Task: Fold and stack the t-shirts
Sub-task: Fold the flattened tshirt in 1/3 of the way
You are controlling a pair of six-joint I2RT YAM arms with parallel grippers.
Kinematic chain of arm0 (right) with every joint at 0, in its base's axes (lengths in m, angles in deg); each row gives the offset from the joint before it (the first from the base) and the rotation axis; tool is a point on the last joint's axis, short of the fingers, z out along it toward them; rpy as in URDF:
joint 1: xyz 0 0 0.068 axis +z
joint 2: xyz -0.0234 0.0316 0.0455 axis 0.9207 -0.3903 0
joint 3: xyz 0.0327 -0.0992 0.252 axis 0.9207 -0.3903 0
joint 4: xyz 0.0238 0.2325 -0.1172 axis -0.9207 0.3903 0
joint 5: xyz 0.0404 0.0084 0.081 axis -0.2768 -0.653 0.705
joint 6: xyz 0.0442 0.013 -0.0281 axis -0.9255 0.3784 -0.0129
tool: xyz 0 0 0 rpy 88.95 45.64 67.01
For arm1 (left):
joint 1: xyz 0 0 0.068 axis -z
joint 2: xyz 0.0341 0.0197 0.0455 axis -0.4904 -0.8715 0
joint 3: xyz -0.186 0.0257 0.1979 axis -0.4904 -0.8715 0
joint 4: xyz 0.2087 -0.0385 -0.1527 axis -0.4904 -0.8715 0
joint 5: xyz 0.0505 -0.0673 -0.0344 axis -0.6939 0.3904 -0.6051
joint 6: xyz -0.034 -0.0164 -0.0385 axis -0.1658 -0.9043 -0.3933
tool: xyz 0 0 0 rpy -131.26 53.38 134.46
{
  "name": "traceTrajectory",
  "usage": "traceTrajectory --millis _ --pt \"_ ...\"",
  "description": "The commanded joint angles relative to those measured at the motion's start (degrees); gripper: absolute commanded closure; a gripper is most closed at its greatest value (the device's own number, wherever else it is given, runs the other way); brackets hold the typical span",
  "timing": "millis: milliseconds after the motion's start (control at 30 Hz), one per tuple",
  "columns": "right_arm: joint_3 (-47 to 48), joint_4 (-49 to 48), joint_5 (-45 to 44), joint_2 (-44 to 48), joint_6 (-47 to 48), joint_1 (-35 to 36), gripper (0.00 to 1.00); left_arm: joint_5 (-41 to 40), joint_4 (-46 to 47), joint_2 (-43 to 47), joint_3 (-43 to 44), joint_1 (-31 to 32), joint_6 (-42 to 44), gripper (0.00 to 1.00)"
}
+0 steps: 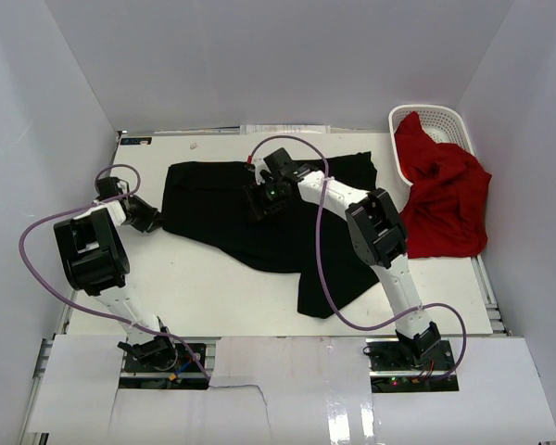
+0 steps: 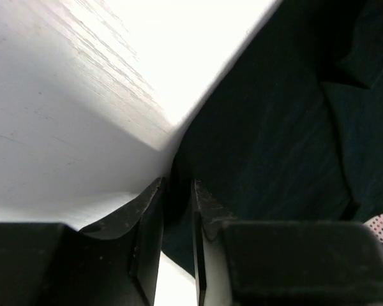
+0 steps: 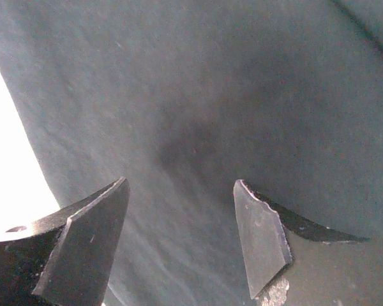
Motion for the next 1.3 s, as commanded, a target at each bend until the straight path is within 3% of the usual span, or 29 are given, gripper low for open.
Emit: traceTrajectory --millis 0,200,267,300,333,567,833,900,1033,1267 --pt "3.6 -1.4 2.9 -2.3 -1.2 0.8 0.28 2.7 -1.2 -0.5 0.8 -0.1 0.1 0.67" --pt "3.0 -2.4 2.8 -4.2 -1.8 1.0 0.35 10.7 -4.6 0.0 5.2 -0.1 -3.6 0.72" --pt "2.5 -2.6 2.3 -4.7 -2.0 1.1 0.48 12.5 -4.9 0.5 6.5 -0.1 -5.3 0.72" --pt "2.6 -2.6 2.2 -5.3 -2.0 1.0 0.61 14.2 -4.8 0.8 6.9 -0.1 -6.4 0.72" --pt "2.5 -2.6 2.2 -5.7 -2.0 1.0 0.65 15.1 -4.8 0.9 7.3 -0.1 -8.3 0.72" --pt "0.6 -3.6 2.4 -6.1 -2.4 1.1 0.69 21.7 -2.7 -0.4 12.2 -0.1 -19.0 0.72" --pt "-1.2 -4.4 2.4 -5.0 -2.7 1.1 0.69 25.5 16.9 -5.1 11.2 0.0 -38.2 0.71" --pt "-2.1 -4.6 2.4 -4.6 -2.8 1.1 0.69 27.2 18.3 -8.7 15.2 0.1 -37.2 0.70" --pt "-2.9 -4.8 2.2 -3.7 -2.6 1.1 0.68 27.4 8.4 -9.9 18.1 -0.2 -28.7 0.71" --pt "-2.1 -4.1 1.7 -3.5 -2.1 1.1 0.68 16.3 -4.2 8.6 8.1 -1.7 -13.0 0.70"
